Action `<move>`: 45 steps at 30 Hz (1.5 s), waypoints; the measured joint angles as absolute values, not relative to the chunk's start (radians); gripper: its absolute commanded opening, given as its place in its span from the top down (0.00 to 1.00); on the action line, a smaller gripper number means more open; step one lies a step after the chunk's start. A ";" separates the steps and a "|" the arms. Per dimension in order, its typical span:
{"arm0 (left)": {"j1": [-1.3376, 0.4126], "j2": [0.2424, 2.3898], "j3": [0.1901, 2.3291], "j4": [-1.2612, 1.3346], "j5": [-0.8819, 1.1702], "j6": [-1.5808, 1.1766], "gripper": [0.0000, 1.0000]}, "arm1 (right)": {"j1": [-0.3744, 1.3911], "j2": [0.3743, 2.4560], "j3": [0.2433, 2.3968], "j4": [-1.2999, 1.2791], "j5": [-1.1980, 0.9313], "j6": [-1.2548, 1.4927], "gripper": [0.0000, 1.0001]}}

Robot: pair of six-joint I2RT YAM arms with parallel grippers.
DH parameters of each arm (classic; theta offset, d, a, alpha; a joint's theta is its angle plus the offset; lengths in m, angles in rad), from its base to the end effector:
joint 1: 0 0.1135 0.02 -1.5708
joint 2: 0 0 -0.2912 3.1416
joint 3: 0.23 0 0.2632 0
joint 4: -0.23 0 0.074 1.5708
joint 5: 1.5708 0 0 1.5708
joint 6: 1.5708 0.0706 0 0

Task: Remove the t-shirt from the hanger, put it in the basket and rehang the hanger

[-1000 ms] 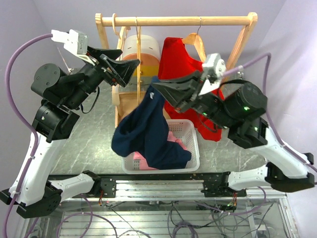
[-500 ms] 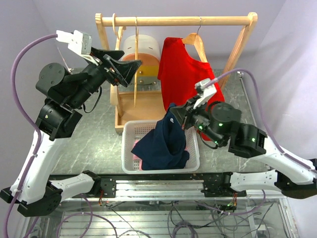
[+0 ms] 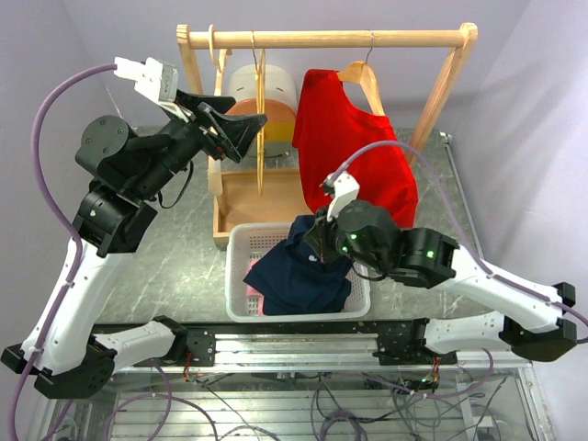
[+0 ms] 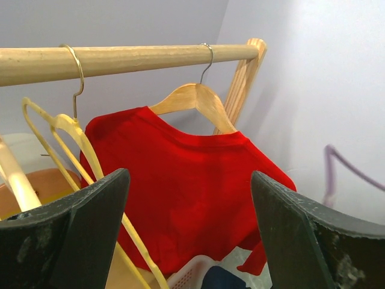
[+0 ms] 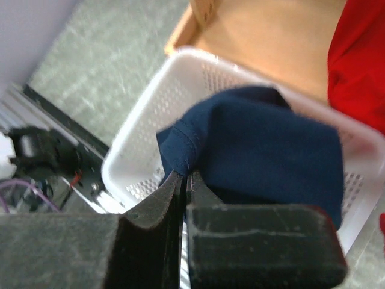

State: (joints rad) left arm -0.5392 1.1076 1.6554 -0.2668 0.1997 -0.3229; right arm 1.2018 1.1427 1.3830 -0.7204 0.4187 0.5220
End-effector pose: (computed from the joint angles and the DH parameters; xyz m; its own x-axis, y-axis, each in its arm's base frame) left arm 0.1773 -0.1224 0.5984 0.0141 -0.3709 -0.9286 0.7079 0.6596 -0.2527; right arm 0.1193 0.2290 0.4337 -0.5044 -0.0414 -0.8625 -0.5428 0.7920 0.2795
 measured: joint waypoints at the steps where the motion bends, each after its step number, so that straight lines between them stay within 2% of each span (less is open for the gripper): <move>1: -0.539 1.109 1.655 -0.265 0.204 -0.323 0.08 | 1.202 1.150 1.357 -0.721 0.402 0.540 0.96; 8: -0.539 1.116 1.655 -0.261 0.237 -0.321 0.08 | 1.200 1.217 1.153 -0.733 0.383 0.667 0.90; 16: -0.539 1.074 1.619 -0.255 0.239 -0.299 0.08 | 1.143 1.342 1.147 -0.753 0.405 0.741 0.78; 30: -0.539 1.049 1.588 -0.273 0.220 -0.255 0.06 | 1.036 1.537 0.993 -0.665 0.236 0.761 0.72; 33: -0.539 1.053 1.588 -0.274 0.212 -0.244 0.06 | 1.034 1.545 0.975 -0.648 0.217 0.763 0.65; 38: -0.539 1.089 1.591 -0.274 0.212 -0.237 0.06 | 1.034 1.554 1.049 -0.739 0.254 0.758 0.51; 41: -0.539 1.131 1.608 -0.278 0.215 -0.230 0.05 | 1.040 1.561 1.171 -0.860 0.313 0.744 0.44; 45: -0.539 1.183 1.660 -0.282 0.221 -0.215 0.04 | 1.066 1.565 1.402 -1.002 0.393 0.724 0.39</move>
